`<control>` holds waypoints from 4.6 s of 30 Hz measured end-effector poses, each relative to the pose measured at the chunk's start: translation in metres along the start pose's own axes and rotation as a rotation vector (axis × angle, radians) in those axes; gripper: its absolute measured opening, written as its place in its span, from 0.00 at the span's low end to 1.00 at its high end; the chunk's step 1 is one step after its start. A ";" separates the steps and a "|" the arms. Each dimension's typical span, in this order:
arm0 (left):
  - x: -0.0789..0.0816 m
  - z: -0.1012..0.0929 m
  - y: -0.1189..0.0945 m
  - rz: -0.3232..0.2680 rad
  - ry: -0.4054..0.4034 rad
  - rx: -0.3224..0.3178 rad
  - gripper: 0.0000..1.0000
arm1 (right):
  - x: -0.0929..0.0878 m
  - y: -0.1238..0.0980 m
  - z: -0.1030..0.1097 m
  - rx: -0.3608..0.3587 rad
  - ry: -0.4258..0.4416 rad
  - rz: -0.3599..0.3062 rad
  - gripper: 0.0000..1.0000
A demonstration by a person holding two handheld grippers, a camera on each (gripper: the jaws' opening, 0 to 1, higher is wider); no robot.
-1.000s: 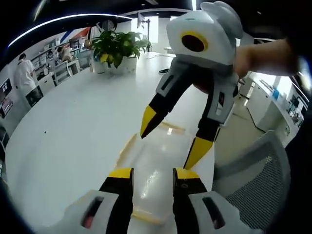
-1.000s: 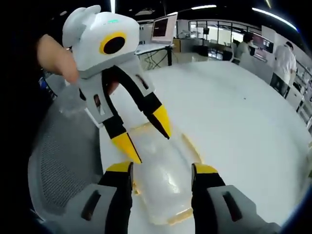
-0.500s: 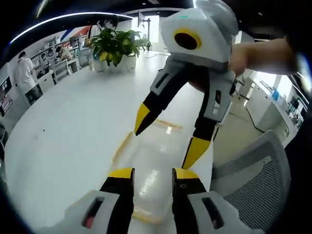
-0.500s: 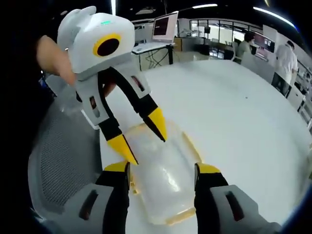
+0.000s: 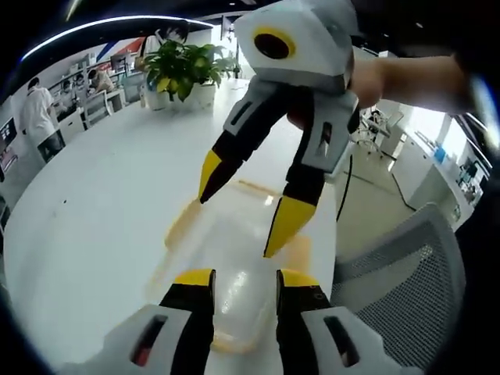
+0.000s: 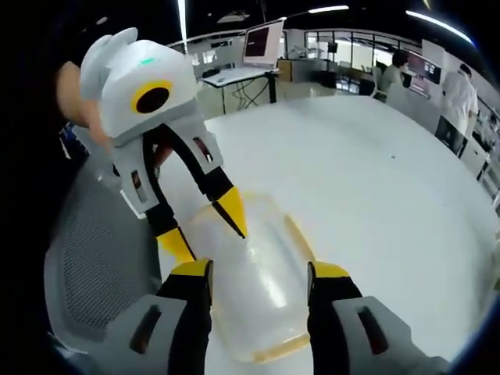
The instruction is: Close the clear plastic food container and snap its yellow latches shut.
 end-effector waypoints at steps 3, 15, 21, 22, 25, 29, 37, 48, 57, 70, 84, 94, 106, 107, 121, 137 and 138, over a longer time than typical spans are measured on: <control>-0.001 -0.002 -0.001 -0.001 -0.002 0.000 0.25 | 0.000 0.002 -0.003 -0.003 -0.008 0.006 0.45; 0.000 -0.007 0.002 -0.004 0.059 0.028 0.36 | 0.003 0.011 -0.021 0.028 -0.011 0.043 0.43; -0.001 -0.009 0.006 0.015 0.150 0.047 0.40 | 0.005 0.015 -0.024 0.052 -0.005 0.055 0.44; -0.001 -0.010 0.007 0.018 0.156 0.048 0.40 | 0.005 0.015 -0.024 0.055 -0.005 0.057 0.44; -0.001 -0.011 0.007 0.020 0.171 0.052 0.41 | 0.005 0.017 -0.026 0.065 -0.001 0.060 0.44; -0.001 -0.012 0.008 0.030 0.197 0.055 0.41 | 0.005 0.019 -0.026 0.090 0.003 0.078 0.44; 0.007 -0.024 0.010 0.102 0.543 0.074 0.38 | 0.012 0.026 -0.029 0.176 -0.121 0.229 0.44; -0.002 -0.032 0.015 0.209 0.677 0.051 0.34 | 0.020 0.040 -0.025 0.286 -0.242 0.455 0.42; 0.000 -0.030 0.018 0.214 0.634 0.074 0.31 | 0.014 0.044 -0.033 0.332 -0.139 0.472 0.43; -0.001 -0.031 0.021 0.247 0.611 0.107 0.30 | 0.015 0.048 -0.032 0.356 -0.179 0.510 0.38; -0.001 -0.033 0.026 0.297 0.582 0.129 0.25 | 0.015 0.048 -0.032 0.361 -0.170 0.548 0.35; 0.005 -0.031 0.021 0.298 0.574 0.129 0.27 | 0.020 0.046 -0.027 0.333 -0.204 0.552 0.37; 0.007 -0.029 0.017 0.289 0.548 0.037 0.31 | 0.019 0.039 -0.025 0.274 -0.235 0.484 0.38; 0.006 -0.030 0.017 0.291 0.541 0.013 0.36 | 0.019 0.038 -0.024 0.271 -0.247 0.469 0.38; -0.001 -0.051 0.019 0.278 0.477 -0.074 0.79 | 0.009 0.023 -0.013 0.140 -0.319 0.297 0.67; 0.003 -0.033 0.014 0.263 0.406 -0.090 0.93 | 0.005 0.011 0.006 0.079 -0.354 0.219 0.91; 0.002 -0.032 0.014 0.265 0.402 -0.088 0.96 | 0.005 0.011 0.007 0.081 -0.355 0.220 0.92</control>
Point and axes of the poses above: the point that each gripper's makers call its tool centre point, and the gripper's own axes: y roughly forward along the fingers, z roughly to its left, x roughly out of its top, the point moved 6 cm from there along -y, roughly backward along the fingers, and after that the axes turned 3 degrees about -z, right-handed, at the moved point
